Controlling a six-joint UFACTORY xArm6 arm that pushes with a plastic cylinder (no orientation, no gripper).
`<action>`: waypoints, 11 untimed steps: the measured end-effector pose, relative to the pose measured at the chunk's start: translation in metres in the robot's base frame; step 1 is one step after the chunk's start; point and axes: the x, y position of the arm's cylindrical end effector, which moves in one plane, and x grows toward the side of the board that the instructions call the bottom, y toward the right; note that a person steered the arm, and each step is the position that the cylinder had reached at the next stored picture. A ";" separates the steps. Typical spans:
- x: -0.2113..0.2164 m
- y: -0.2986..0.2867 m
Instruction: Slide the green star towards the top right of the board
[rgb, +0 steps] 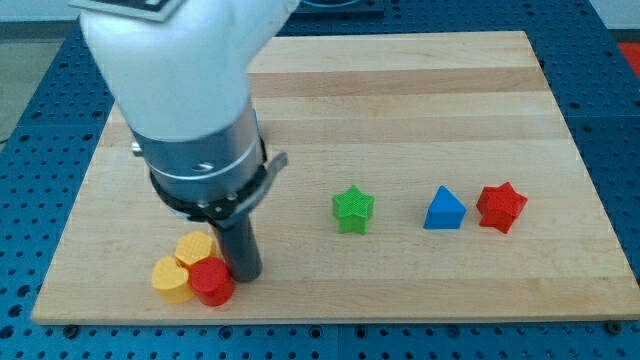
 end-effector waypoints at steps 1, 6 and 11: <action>-0.007 -0.012; -0.148 -0.060; -0.121 -0.021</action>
